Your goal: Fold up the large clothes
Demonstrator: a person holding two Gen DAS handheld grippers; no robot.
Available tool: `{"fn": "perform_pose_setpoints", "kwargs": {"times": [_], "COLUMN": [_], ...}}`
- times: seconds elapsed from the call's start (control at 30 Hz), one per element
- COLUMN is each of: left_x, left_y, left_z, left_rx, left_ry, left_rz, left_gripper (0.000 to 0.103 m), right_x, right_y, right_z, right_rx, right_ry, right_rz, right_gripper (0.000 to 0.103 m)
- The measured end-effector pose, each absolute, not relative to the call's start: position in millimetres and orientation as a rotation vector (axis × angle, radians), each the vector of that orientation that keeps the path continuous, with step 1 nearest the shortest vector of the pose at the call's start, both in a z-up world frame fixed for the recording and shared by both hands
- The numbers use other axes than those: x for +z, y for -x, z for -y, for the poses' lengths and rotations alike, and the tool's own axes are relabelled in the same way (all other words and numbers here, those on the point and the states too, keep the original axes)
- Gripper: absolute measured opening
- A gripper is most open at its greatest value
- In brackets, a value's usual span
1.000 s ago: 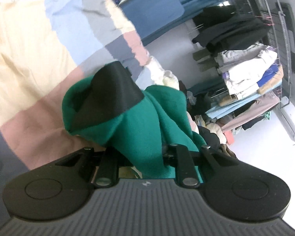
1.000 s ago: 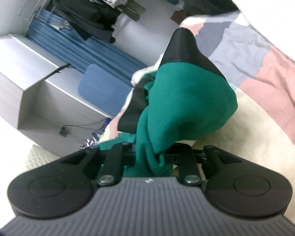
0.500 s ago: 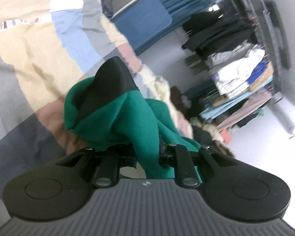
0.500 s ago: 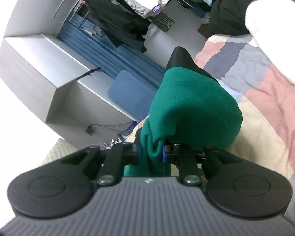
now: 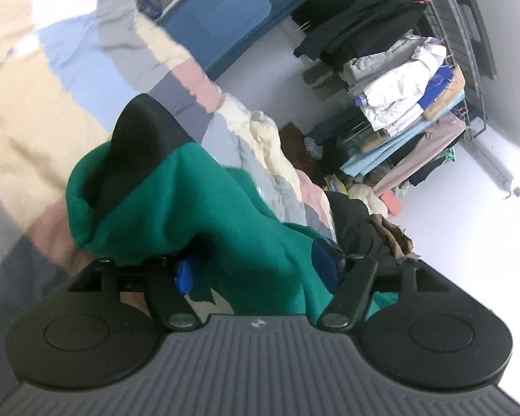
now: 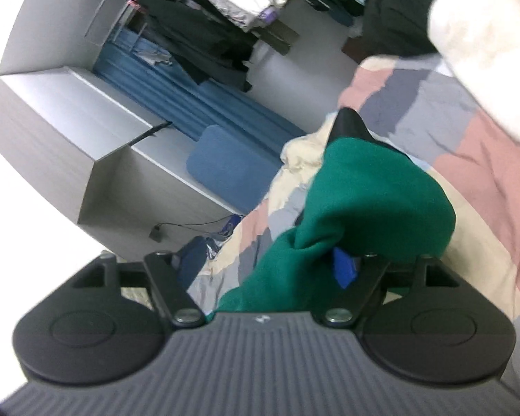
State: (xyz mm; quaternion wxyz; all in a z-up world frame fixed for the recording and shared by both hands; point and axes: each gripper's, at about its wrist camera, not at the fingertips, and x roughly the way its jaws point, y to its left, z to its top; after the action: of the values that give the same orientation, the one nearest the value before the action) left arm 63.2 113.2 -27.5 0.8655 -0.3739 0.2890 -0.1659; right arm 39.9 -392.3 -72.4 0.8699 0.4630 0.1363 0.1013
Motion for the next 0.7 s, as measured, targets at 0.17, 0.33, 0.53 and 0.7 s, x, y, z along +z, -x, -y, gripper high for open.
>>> {"fn": "perform_pose_setpoints", "kwargs": {"times": [0.17, 0.33, 0.53, 0.7], "left_x": [-12.8, -13.0, -17.8, -31.3], "left_y": [-97.8, -162.5, -209.1, -239.5], "left_z": [-119.4, -129.1, -120.1, -112.4], "left_rx": [-0.359, -0.305, -0.198, -0.175], "left_ry": [0.809, 0.863, 0.673, 0.575], "left_rz": [-0.556, -0.601, -0.565, -0.529], "left_gripper": [0.072, 0.072, 0.073, 0.074], "right_x": [-49.7, -37.0, -50.1, -56.0], "right_y": [-72.9, -125.9, -173.4, -185.7], "right_z": [389.8, 380.6, 371.1, 363.6], "right_rx": [0.227, 0.237, 0.221, 0.246], "right_ry": [-0.868, -0.748, -0.651, -0.575], "right_rz": [-0.292, -0.332, -0.377, -0.358], "right_gripper": [0.078, 0.078, 0.076, 0.076]}}
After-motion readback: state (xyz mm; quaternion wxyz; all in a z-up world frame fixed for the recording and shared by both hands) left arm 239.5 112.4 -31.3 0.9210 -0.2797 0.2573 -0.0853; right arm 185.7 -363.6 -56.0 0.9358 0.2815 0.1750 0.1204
